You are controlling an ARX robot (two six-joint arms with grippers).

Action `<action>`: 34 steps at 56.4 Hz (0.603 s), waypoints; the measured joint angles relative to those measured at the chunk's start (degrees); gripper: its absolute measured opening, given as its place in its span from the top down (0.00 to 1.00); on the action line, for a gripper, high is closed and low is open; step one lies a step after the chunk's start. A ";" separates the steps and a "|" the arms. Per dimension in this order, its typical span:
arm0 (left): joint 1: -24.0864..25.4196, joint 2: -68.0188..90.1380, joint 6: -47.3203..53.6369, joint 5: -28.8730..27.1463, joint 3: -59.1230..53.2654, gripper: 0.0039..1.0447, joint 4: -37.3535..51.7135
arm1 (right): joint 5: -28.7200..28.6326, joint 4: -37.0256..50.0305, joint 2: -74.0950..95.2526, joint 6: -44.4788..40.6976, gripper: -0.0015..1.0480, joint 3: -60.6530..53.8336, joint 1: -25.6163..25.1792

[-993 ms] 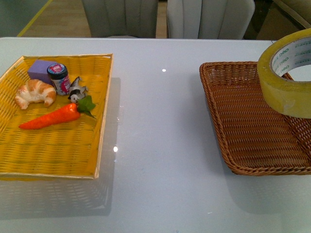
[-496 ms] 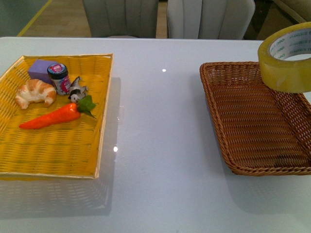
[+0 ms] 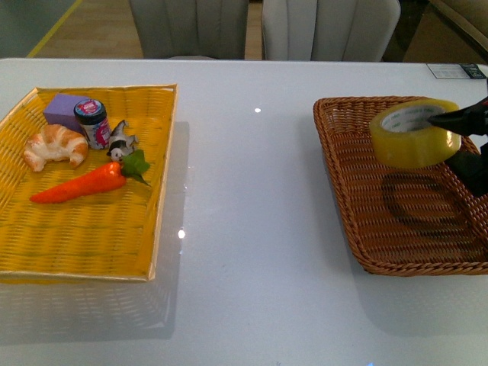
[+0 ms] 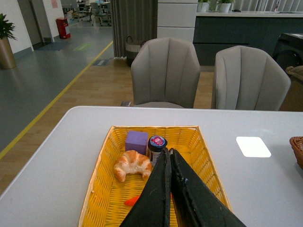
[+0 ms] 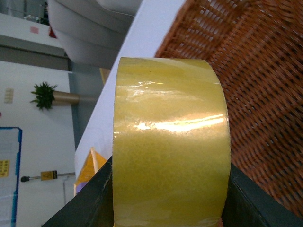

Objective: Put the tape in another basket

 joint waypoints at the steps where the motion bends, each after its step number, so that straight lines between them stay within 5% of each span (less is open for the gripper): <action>1: 0.00 -0.37 0.00 0.00 0.00 0.99 -0.37 | 0.07 -0.22 0.70 0.07 0.54 0.50 0.04; 26: 0.00 -10.73 0.02 0.07 0.02 0.99 -12.59 | 1.49 -5.55 6.14 0.48 0.54 6.34 0.28; 34: 0.00 -15.04 0.02 -0.02 0.02 0.99 -15.78 | 1.38 -4.90 5.90 0.02 0.33 4.79 -0.20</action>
